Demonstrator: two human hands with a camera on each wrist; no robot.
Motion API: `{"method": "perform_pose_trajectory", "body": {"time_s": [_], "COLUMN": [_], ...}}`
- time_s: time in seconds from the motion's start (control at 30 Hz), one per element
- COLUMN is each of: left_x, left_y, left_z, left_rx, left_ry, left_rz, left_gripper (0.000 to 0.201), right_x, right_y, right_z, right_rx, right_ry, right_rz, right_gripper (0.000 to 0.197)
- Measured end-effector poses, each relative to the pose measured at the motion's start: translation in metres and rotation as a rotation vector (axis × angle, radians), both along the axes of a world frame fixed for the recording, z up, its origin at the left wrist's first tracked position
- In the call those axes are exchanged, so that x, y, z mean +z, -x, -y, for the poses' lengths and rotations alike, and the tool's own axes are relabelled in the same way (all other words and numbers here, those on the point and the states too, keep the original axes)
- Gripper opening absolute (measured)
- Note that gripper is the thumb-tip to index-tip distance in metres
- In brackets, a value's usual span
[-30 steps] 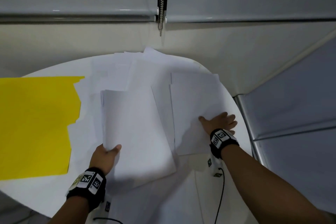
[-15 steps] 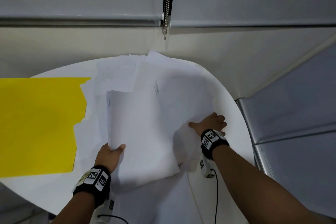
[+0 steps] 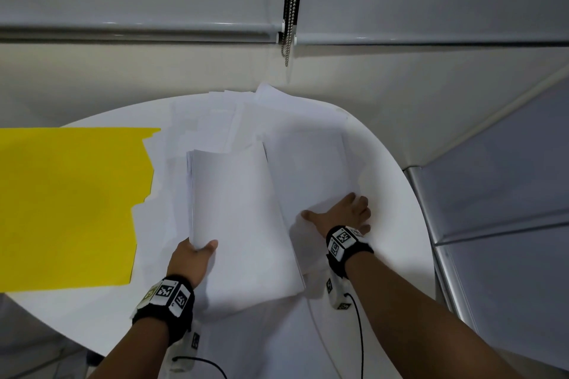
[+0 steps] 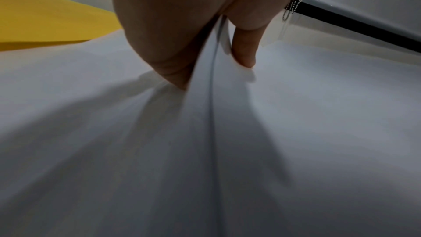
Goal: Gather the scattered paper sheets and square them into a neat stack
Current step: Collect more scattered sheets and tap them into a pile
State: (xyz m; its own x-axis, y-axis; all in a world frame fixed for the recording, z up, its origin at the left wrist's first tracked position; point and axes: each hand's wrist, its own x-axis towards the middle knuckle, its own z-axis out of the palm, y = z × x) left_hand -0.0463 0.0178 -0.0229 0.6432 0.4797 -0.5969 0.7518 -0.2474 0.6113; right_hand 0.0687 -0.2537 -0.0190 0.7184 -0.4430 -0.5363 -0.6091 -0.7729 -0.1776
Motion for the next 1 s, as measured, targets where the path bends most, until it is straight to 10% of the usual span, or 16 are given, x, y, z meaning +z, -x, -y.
{"method": "perform_pose_trajectory", "body": {"time_s": [0.53,0.83,1.0], "left_x": [-0.006,-0.009,-0.009], "left_y": [0.0,0.001,0.002], "left_z": [-0.003,-0.007,-0.01], "left_rx": [-0.011,-0.027,-0.048], "left_ry": [0.014,0.04,0.054], "left_rz": [0.001,-0.006,-0.006], "left_gripper": [0.041,0.041,0.041], "right_x": [0.001,0.022,0.059], "right_y": [-0.004,-0.013,-0.008], "right_z": [0.012,0.096,0.129], "right_rx": [-0.148,0.019,-0.21], "right_ry": [-0.03,-0.363,-0.657], "right_rz": [0.131,0.258,0.486], "right_gripper": [0.11,0.028,0.011]}}
